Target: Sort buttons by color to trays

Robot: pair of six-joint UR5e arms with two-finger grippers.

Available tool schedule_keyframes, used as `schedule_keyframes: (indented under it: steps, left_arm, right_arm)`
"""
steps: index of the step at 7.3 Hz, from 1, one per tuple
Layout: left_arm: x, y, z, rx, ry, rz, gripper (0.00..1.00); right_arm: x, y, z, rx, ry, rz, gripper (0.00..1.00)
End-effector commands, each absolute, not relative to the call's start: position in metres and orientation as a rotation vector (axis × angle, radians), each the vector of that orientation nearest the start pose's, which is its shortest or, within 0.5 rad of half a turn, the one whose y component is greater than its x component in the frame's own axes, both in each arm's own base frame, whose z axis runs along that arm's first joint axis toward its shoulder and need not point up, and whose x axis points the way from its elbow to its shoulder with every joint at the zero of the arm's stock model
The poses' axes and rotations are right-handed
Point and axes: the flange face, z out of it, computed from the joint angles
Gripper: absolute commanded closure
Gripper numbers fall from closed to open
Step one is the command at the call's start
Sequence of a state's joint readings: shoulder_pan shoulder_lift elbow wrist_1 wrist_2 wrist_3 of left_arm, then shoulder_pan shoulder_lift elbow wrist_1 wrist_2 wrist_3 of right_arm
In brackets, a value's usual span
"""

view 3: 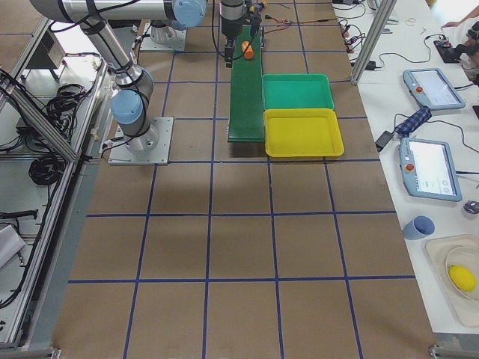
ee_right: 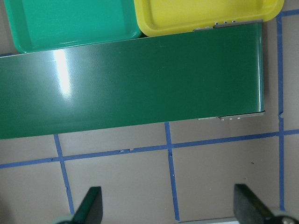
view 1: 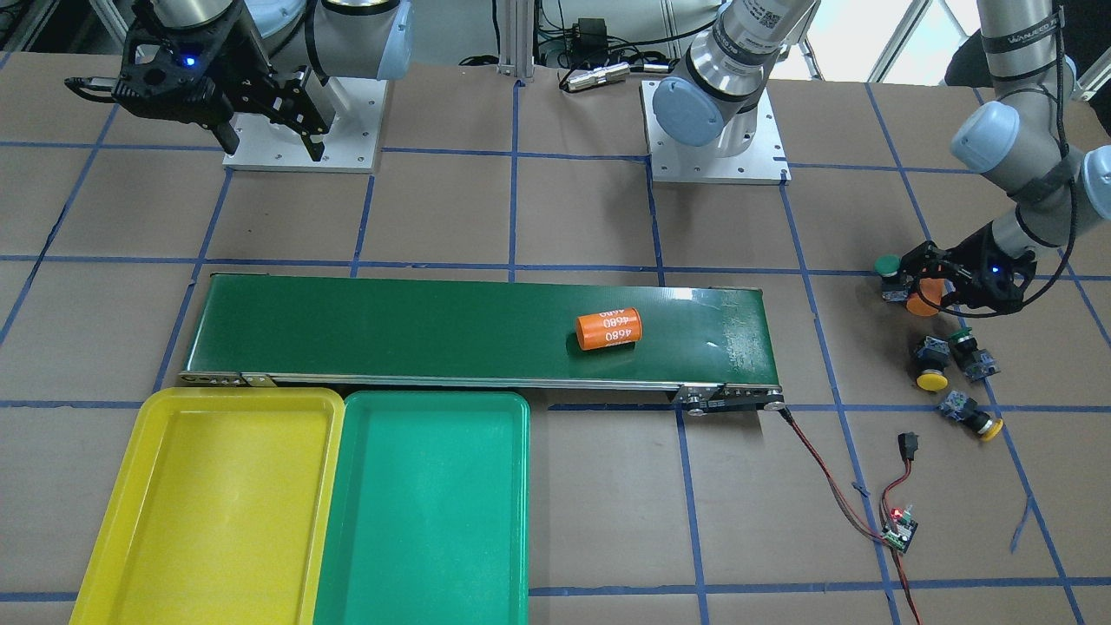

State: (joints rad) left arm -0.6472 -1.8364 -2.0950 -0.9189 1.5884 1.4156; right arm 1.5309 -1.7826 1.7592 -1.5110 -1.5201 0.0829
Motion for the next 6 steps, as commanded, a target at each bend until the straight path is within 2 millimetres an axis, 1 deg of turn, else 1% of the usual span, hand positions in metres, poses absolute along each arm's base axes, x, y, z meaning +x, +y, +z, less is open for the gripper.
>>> schedule_keyframes:
  steps: [1, 2, 3, 4, 5, 6]
  left_arm:
    - [0.299, -0.388, 0.177, 0.792, 3.173, 0.129, 0.51]
    - [0.299, -0.389, 0.182, 0.798, 3.164, 0.123, 0.56]
    - [0.296, -0.394, 0.189, 0.832, 3.148, 0.118, 0.61]
    - [0.280, -0.410, 0.202, 0.928, 3.109, 0.102, 0.60]
    - [0.236, -0.443, 0.231, 1.105, 3.038, 0.100, 0.61]
    - [0.197, -0.473, 0.269, 1.256, 2.975, 0.107, 0.61]
  right_arm:
    - [0.122, -0.404, 0.484, 0.191, 3.085, 0.063, 0.00]
    - [0.122, -0.404, 0.484, 0.191, 3.085, 0.061, 0.00]
    - [0.122, -0.404, 0.484, 0.191, 3.085, 0.061, 0.00]
    - [0.122, -0.403, 0.484, 0.191, 3.085, 0.059, 0.00]
    - [0.122, -0.403, 0.484, 0.191, 3.085, 0.061, 0.00]
    - [0.122, -0.404, 0.484, 0.191, 3.085, 0.061, 0.00]
